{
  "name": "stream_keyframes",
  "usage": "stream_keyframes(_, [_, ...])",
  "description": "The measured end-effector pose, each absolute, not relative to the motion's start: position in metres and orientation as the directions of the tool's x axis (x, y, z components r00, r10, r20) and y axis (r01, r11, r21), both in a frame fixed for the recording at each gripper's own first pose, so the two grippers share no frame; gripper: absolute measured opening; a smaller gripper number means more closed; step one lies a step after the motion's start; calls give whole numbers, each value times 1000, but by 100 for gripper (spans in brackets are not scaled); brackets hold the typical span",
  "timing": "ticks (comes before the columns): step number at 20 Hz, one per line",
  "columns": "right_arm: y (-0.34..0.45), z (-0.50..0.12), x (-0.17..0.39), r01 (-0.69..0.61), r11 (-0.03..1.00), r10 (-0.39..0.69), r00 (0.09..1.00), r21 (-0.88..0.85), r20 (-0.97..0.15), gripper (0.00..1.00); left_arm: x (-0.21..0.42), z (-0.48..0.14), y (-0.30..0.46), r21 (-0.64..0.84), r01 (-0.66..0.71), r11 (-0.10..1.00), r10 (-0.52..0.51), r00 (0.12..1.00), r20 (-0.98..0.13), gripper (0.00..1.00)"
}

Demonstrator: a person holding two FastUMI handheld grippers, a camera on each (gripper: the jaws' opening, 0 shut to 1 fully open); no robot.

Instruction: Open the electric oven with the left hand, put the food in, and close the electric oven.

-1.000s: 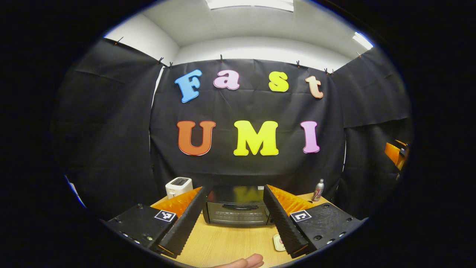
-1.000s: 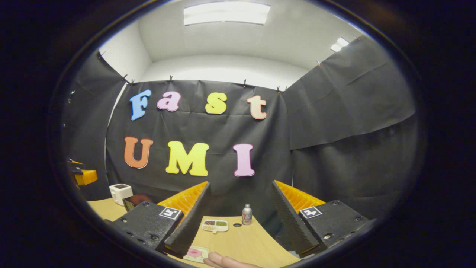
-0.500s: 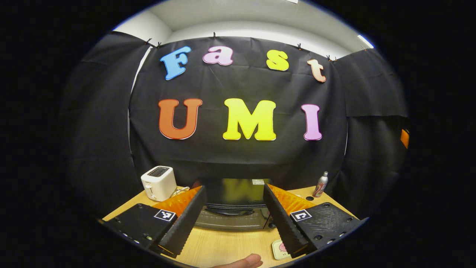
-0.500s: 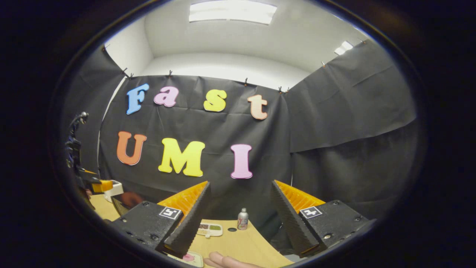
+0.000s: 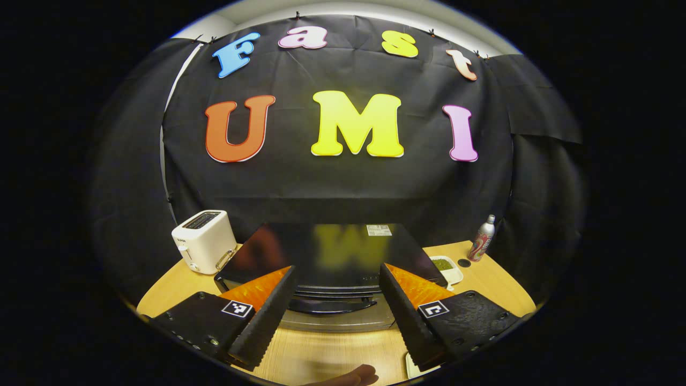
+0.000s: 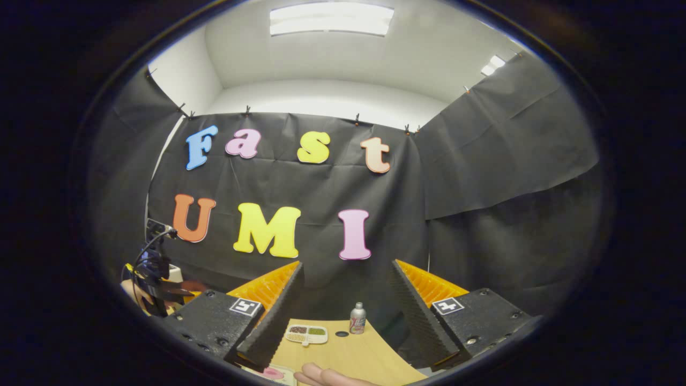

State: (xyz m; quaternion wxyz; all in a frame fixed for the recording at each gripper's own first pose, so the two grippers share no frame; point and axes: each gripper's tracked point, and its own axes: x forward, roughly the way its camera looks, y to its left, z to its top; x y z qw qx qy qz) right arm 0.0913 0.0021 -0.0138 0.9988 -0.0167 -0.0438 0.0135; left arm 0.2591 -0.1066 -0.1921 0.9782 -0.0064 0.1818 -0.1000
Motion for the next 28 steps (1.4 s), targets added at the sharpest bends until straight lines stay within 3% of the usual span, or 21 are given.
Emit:
stream_keyframes(4, [-3, -22, 97, -24, 999, 26, 997, -33, 71, 100, 264, -214, -109, -42, 196, 980, -195, 889, -413, 96])
stream_keyframes(8, [-5, -27, 99, -28, 999, 29, 997, -24, 65, 96, 264, -227, -111, -46, 202, 978, -201, 872, -446, 96])
stream_keyframes(10, [-5, -30, 101, -30, 999, 31, 998, -16, 58, 100, 267, -229, -108, -29, 191, 981, -184, 878, -442, 96])
stream_keyframes(11, [-5, -31, 102, -33, 999, 33, 998, -13, 53, 96, 266, -231, -108, -20, 194, 981, -183, 875, -449, 95])
stream_keyframes(17, [-7, -34, 101, -31, 999, 32, 998, -11, 47, 96, 263, -233, -105, -10, 201, 980, -184, 876, -446, 95])
stream_keyframes(28, [-1, -38, 94, -41, 999, 41, 998, -21, 45, 96, 206, -245, -97, -22, 202, 979, -193, 892, -409, 96])
